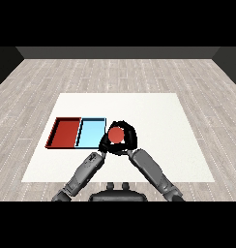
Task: Pick the red can and put it in the red box
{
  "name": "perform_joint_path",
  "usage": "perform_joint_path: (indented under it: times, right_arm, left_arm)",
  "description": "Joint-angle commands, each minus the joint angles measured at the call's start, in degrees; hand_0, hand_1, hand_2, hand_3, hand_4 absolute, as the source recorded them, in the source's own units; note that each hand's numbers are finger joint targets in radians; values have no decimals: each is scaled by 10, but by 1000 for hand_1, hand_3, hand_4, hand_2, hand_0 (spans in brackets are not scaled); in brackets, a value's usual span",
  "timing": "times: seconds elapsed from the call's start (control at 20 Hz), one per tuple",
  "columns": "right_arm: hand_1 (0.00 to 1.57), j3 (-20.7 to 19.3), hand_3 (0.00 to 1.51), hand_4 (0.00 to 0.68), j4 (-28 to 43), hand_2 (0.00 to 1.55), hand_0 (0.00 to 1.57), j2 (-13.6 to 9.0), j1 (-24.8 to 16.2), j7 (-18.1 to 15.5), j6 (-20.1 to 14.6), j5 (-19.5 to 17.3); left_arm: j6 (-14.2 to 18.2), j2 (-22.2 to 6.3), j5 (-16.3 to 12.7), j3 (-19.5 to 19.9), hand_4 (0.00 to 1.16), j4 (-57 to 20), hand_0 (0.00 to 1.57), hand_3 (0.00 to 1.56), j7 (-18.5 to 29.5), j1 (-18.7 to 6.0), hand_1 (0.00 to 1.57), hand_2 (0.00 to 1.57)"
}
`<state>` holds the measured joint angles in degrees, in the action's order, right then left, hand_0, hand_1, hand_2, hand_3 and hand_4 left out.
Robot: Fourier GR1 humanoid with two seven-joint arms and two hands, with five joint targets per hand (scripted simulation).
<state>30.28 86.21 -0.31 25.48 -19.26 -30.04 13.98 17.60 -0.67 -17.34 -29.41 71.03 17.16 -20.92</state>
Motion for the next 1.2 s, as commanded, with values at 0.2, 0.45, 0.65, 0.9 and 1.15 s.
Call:
perform_joint_path:
  times: [0.2, 0.45, 0.65, 0.9, 1.15]
  right_arm:
    - [1530, 11, 1393, 652, -21, 1459, 1530, 3, -3, -26, 14, 15]
    - [1492, 50, 1388, 651, 16, 1442, 1492, 3, -6, -6, -40, 14]
    - [1485, 33, 1392, 644, -25, 1445, 1485, 3, 8, -26, -25, 23]
    - [1491, 29, 1383, 595, -67, 1435, 1491, 3, 55, -35, -18, 79]
    - [0, 13, 0, 0, -9, 0, 0, 3, -4, 53, -5, -23]
  left_arm:
    - [113, 6, -77, -22, 1129, -53, 1571, 1521, 55, -21, 1571, 1571]
    - [146, 6, -62, -33, 1116, -39, 1571, 1484, 9, -50, 1571, 1564]
    - [93, -2, -34, 41, 1127, -41, 1571, 1473, 16, -40, 1571, 1553]
    - [146, 6, -36, -7, 1139, 6, 1571, 1494, 65, -9, 1571, 1571]
    - [148, 6, -52, -9, 1147, -2, 1571, 1513, 106, -7, 1571, 1571]
